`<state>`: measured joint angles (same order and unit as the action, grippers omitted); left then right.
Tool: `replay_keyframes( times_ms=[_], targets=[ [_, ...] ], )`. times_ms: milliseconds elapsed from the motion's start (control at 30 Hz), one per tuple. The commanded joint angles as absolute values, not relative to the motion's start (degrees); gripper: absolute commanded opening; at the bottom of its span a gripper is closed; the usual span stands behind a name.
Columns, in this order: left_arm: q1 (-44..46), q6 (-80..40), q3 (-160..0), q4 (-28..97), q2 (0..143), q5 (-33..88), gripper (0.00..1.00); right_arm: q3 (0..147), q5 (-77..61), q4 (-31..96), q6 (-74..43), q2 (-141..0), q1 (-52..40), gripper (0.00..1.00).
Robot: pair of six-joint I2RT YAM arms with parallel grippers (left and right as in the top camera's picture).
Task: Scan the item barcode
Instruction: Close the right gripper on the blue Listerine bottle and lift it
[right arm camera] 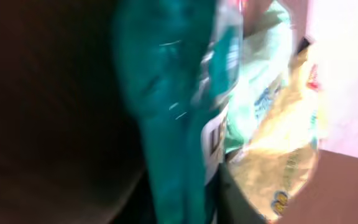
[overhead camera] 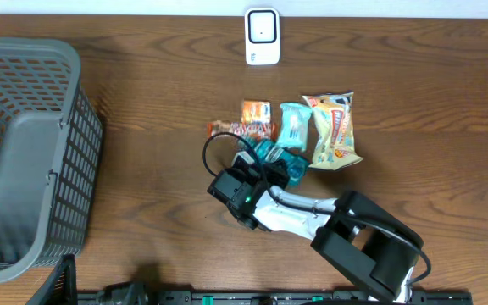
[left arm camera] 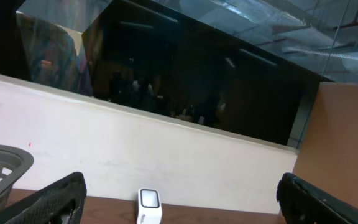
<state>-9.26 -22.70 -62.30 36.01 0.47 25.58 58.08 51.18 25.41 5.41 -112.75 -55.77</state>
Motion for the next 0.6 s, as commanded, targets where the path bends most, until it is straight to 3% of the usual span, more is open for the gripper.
replay_keyframes(
  times_ms=[0, 267, 567],
  targets=[
    [-9.17, -22.57, -63.13, 35.99, 0.19, 26.35, 0.98, 54.70, 26.57, 26.63, 3.95, -117.56, -54.63, 0.03],
    [-9.08, -22.57, -63.37, 35.99, 0.19, 26.35, 0.98, 59.77, 24.16, 34.35, 1.06, -117.54, -54.61, 0.01],
    [-9.28, -22.55, -63.35, 36.03, 0.19, 26.35, 0.98, 74.13, 9.45, 48.99, 2.50, -116.84, -53.84, 0.01]
  ],
)
